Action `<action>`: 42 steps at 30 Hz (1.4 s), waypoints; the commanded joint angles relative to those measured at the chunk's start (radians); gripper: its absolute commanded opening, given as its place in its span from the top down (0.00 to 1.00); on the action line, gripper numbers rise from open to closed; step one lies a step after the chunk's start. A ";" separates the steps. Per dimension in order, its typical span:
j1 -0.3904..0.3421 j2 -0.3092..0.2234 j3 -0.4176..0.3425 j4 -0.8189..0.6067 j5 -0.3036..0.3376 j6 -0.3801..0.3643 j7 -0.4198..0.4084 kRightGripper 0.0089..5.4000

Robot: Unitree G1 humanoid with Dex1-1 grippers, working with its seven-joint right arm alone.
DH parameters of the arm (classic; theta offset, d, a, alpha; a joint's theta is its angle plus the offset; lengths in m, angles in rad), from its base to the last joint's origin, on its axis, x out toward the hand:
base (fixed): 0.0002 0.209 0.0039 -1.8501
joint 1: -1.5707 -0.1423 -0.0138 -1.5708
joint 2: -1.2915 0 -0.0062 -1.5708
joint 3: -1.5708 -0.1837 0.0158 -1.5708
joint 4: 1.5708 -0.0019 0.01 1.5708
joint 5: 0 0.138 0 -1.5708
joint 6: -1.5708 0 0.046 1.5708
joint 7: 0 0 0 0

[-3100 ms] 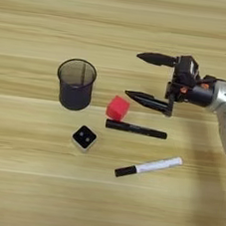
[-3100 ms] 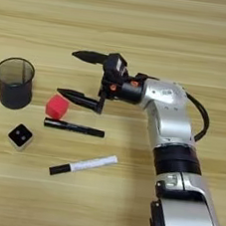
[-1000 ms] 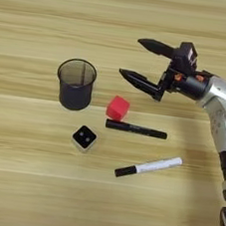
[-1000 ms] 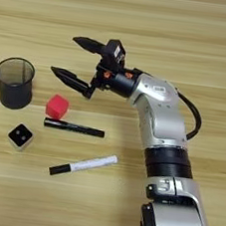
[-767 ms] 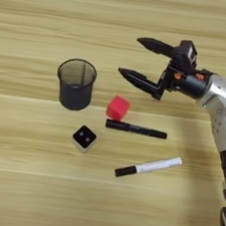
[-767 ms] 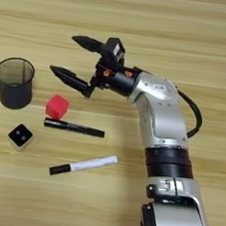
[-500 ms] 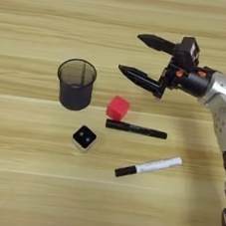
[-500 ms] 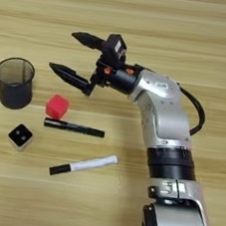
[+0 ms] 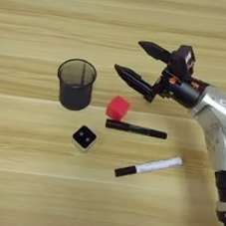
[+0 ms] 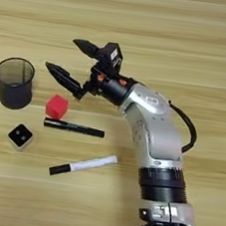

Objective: Move the objects on the table

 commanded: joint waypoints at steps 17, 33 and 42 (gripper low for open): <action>0.044 0.021 0.054 -0.119 -0.090 0.009 -0.192 0.01; 0.113 -0.024 0.147 0.020 -0.244 -0.047 -0.215 0.01; 0.075 -0.001 0.151 0.145 -0.275 -0.121 -0.224 0.01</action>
